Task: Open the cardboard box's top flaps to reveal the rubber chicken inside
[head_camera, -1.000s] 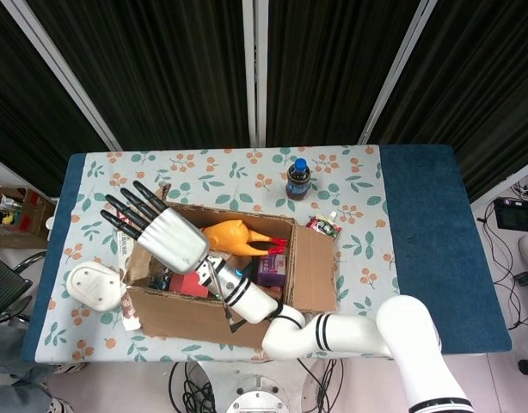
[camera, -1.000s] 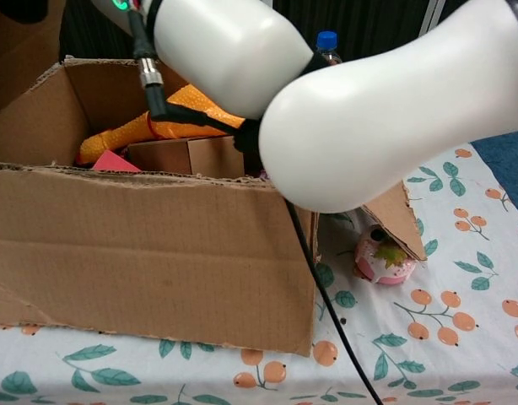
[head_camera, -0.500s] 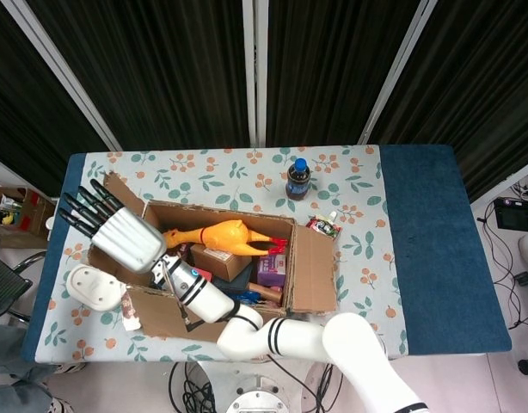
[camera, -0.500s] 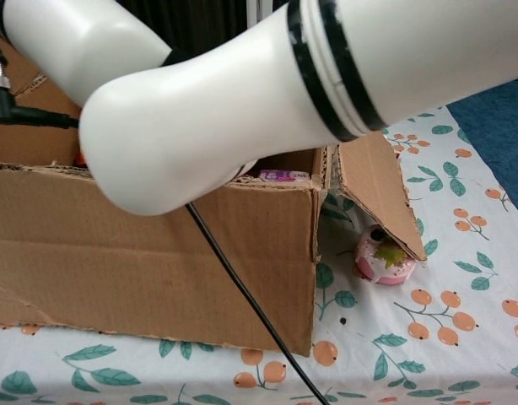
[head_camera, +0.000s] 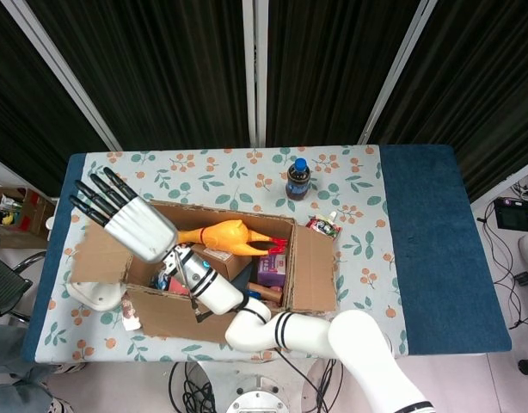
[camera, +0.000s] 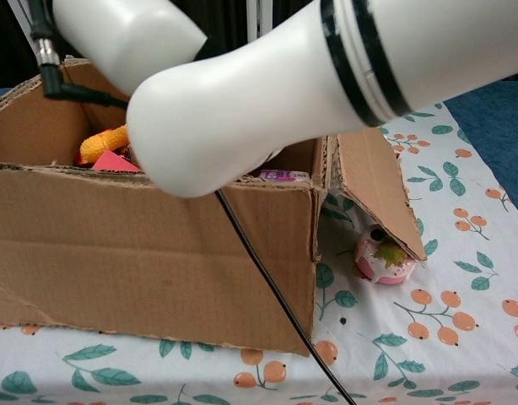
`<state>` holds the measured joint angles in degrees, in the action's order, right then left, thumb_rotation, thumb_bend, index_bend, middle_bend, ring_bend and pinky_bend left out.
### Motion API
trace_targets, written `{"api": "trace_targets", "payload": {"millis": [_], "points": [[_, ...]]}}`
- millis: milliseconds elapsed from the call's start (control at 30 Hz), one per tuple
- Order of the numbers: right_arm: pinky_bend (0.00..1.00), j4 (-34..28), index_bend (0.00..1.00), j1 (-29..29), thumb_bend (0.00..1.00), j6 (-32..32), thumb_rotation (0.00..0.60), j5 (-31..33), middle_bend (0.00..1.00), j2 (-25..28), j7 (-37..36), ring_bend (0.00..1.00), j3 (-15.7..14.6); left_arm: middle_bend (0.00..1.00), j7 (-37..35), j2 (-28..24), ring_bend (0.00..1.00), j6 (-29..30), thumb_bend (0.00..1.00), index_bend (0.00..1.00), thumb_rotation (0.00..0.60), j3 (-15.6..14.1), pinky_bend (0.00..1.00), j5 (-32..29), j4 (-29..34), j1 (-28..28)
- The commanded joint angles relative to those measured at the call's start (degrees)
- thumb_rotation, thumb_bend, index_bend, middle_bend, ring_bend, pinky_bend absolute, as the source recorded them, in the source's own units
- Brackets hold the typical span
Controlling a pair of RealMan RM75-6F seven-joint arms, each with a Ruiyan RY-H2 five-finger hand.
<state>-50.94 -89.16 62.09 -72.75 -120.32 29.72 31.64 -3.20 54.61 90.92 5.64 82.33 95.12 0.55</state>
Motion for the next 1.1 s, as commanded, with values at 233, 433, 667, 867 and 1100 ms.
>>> {"api": "trace_targets", "payload": {"millis": [233,433,667,867,1100], "points": [[0.00,-42.27,0.00,19.45,0.18,4.44,0.600,3.83,0.00,31.57,19.02,0.00,-3.66,0.19,1.19,0.28,0.15,-0.36,0.11,0.16,0.339,0.14,0.24,0.59,1.24,0.69],[0.00,-67.89,0.00,35.34,0.18,10.92,0.600,6.01,0.00,57.00,23.28,0.00,-4.23,0.19,3.32,0.60,0.15,-0.61,0.11,0.16,0.337,0.14,0.24,1.40,2.63,1.39],[0.00,-75.37,0.00,58.21,0.18,20.58,0.600,-3.49,0.00,78.06,9.98,0.00,-12.68,0.19,5.29,1.38,0.15,-0.80,0.11,0.16,0.341,-0.10,0.24,2.14,4.06,1.86],[0.00,-65.66,0.00,73.48,0.18,25.24,0.600,-6.64,0.00,81.81,-6.87,0.00,-23.36,0.19,6.96,2.09,0.14,-1.04,0.10,0.16,0.343,-0.76,0.24,3.47,4.81,2.20],[0.00,-49.22,0.00,83.58,0.18,25.58,0.600,-7.67,0.00,73.51,-24.01,0.00,-31.46,0.16,9.22,2.64,0.13,-1.37,0.09,0.15,0.338,-2.09,0.23,4.19,4.35,1.81]]}}
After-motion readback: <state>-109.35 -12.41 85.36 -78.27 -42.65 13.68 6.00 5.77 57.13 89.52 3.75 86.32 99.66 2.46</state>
